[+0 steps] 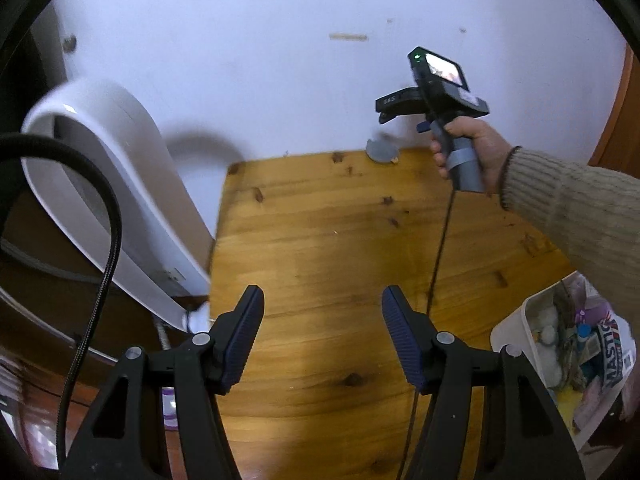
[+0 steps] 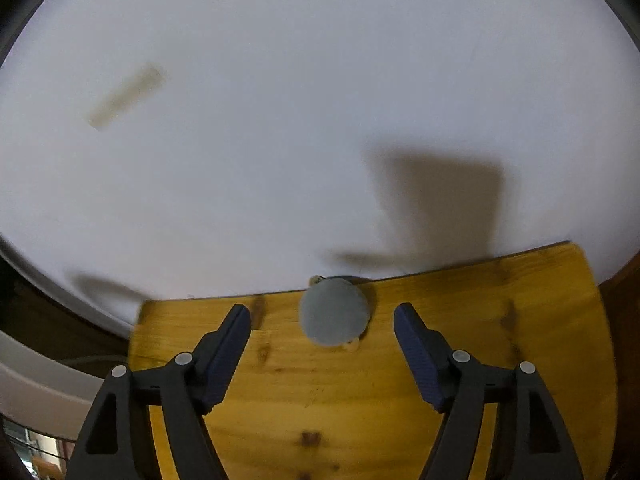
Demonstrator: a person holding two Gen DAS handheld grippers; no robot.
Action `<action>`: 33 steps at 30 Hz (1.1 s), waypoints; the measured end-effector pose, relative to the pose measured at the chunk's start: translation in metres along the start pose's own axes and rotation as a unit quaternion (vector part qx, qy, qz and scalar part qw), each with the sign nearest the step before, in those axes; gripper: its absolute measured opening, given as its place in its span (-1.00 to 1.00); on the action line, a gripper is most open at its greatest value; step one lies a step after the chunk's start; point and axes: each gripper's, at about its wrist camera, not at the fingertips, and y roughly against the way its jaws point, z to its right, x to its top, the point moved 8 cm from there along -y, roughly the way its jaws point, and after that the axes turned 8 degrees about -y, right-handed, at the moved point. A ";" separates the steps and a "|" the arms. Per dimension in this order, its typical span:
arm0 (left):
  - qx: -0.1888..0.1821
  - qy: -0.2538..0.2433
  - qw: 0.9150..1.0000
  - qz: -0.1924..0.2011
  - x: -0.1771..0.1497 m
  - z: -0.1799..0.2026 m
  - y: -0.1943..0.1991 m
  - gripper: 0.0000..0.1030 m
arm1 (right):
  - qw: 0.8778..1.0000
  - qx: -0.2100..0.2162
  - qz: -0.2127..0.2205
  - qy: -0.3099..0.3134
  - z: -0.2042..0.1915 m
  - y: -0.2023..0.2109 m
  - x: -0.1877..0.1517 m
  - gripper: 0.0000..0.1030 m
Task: Organize objects
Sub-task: 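Move the right tool to the grey round plush and grasp it, then carry the grey plush with the right tool into the tray and release it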
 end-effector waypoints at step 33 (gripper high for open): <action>-0.016 0.037 0.999 -0.027 -0.013 0.010 -0.028 0.27 | 0.997 -0.057 -0.023 0.052 0.017 -0.051 -0.020 0.21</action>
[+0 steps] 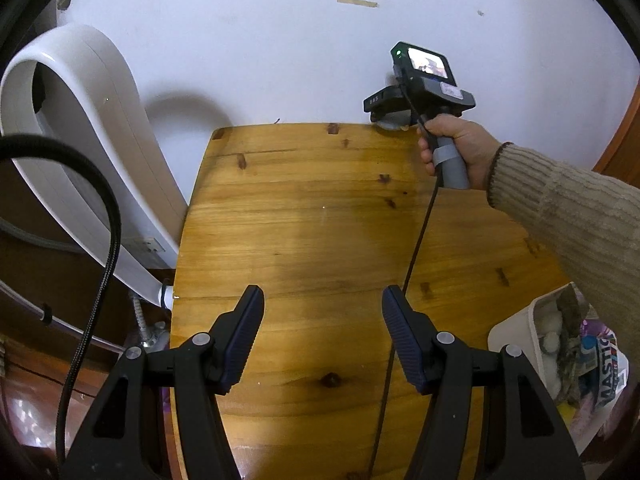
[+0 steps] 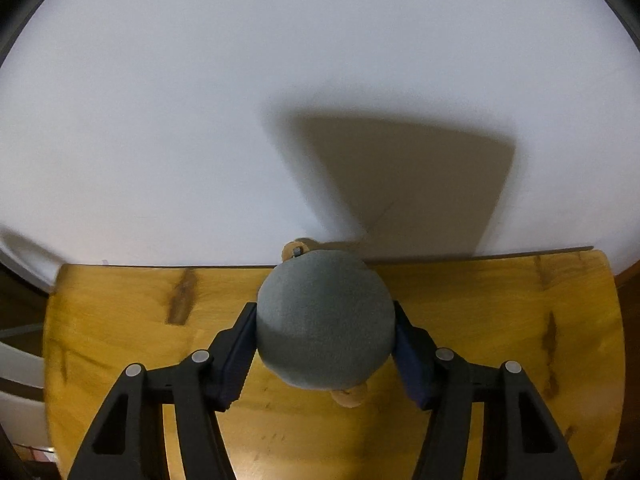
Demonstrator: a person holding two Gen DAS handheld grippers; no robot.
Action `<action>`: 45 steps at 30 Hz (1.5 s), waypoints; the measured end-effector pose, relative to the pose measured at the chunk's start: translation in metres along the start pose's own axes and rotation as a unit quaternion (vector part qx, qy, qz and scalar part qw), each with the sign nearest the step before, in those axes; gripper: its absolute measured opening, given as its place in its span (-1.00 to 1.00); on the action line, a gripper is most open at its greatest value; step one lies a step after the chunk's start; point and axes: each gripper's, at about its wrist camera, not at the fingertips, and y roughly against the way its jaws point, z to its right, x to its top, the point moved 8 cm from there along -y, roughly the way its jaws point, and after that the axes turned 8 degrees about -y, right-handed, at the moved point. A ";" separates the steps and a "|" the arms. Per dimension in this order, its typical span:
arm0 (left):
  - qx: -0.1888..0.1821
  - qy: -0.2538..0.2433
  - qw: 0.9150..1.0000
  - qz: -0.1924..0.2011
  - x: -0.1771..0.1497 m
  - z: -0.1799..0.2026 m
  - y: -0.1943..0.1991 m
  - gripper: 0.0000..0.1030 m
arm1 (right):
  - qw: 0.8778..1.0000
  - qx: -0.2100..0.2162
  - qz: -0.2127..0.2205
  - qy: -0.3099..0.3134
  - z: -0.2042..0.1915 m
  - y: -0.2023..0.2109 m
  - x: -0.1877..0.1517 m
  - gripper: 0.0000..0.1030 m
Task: Organize objects
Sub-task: 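Carry the grey plush with the right tool into the tray and release it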
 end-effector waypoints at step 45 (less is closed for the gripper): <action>-0.025 -0.069 0.994 0.083 0.003 0.145 0.168 0.27 | 0.991 0.049 0.108 0.065 0.159 0.450 -0.220 0.21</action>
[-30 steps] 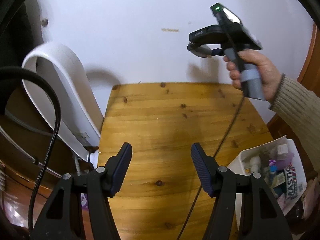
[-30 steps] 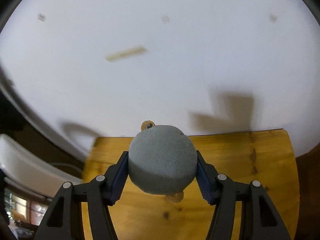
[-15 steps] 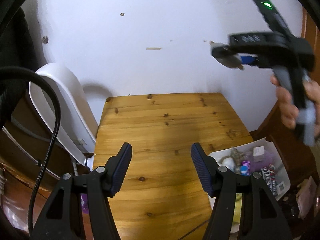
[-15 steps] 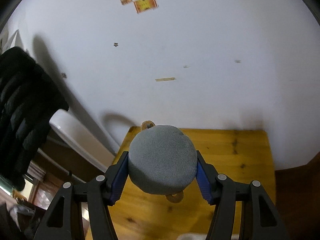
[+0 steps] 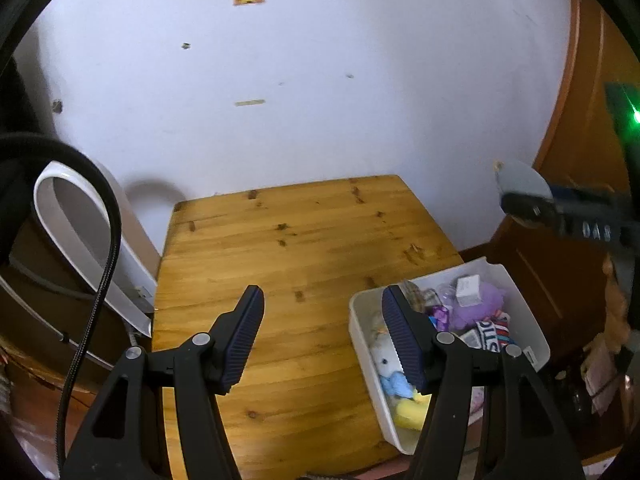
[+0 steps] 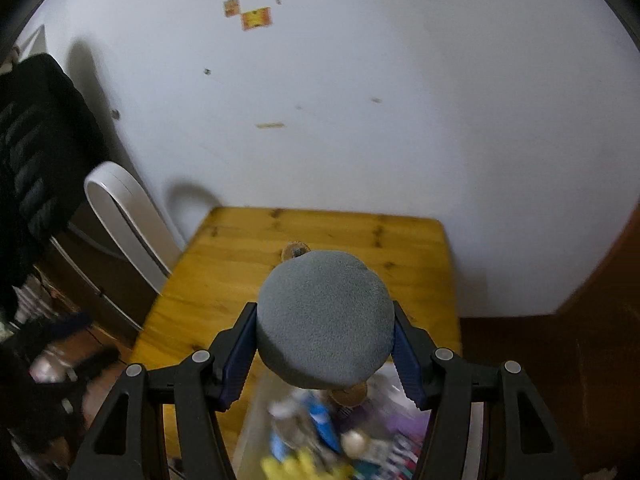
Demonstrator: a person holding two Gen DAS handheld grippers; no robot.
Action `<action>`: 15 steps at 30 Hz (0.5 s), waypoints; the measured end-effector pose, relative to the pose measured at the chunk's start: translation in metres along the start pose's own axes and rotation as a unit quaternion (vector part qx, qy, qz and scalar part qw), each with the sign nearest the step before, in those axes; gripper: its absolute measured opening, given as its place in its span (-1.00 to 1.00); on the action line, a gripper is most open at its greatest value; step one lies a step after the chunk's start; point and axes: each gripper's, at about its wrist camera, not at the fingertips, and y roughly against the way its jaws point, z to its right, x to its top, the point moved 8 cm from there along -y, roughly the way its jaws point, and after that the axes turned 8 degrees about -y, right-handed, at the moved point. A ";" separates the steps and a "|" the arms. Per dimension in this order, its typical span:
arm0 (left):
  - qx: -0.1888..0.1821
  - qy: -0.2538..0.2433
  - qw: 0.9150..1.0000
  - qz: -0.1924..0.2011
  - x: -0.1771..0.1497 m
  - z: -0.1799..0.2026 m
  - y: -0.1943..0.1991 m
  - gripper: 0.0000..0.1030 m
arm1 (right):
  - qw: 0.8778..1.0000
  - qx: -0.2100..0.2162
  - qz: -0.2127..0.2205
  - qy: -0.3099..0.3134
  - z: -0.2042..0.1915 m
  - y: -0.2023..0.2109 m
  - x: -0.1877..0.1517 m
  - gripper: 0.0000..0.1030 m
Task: Organize objects
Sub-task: 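Carry the grey plush with the right tool into the tray and release it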
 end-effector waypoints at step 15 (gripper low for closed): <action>-0.041 -0.027 0.997 -0.056 -0.024 0.064 -0.036 0.27 | 0.998 -0.053 -0.044 -0.010 0.052 0.007 -0.099 0.22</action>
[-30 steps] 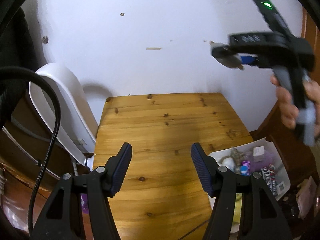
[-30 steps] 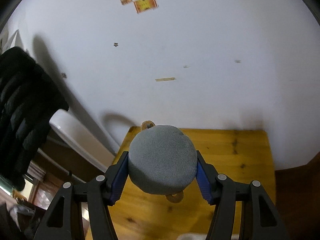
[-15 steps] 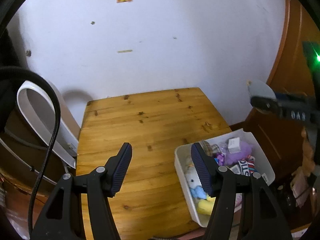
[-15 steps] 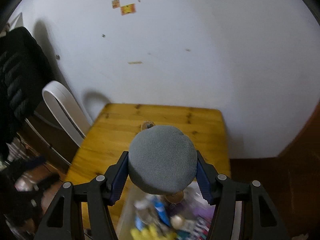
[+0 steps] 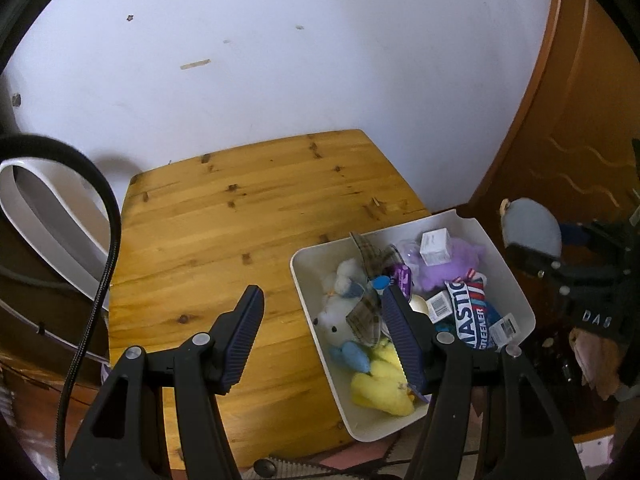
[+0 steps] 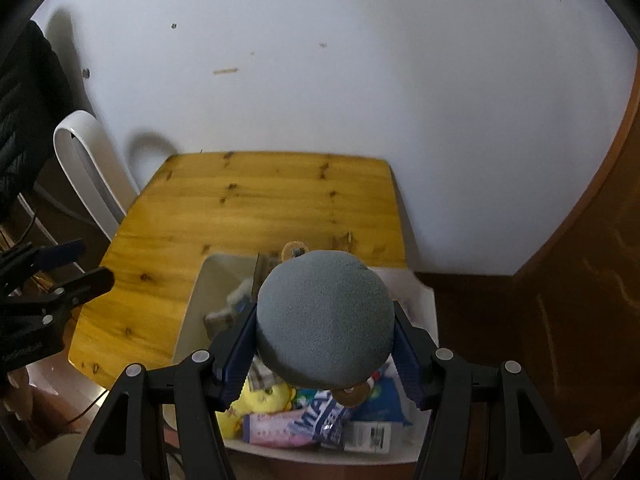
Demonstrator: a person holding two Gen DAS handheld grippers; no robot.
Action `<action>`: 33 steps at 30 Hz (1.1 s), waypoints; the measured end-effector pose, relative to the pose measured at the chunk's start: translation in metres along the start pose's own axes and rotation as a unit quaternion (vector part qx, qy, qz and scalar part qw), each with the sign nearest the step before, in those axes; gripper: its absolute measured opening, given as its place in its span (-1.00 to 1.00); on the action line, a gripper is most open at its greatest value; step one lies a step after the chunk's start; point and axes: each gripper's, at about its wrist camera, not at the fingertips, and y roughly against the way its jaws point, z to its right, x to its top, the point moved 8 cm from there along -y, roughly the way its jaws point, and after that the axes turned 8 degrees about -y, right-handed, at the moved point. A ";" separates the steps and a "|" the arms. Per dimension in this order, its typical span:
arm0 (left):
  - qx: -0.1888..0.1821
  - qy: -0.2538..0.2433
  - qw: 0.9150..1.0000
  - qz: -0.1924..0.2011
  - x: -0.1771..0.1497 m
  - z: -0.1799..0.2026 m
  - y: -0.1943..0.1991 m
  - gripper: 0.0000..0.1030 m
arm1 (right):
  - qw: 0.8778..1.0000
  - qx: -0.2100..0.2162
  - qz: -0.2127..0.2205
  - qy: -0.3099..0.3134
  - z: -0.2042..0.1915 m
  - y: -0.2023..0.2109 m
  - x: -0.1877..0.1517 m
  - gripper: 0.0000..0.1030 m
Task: Organize objects
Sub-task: 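Carry the grey plush with the right tool into the tray and release it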
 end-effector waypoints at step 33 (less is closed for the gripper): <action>-0.013 0.011 0.999 -0.036 -0.016 0.008 -0.025 0.27 | 0.990 0.059 -0.116 -0.046 -0.011 -0.057 -0.056 0.39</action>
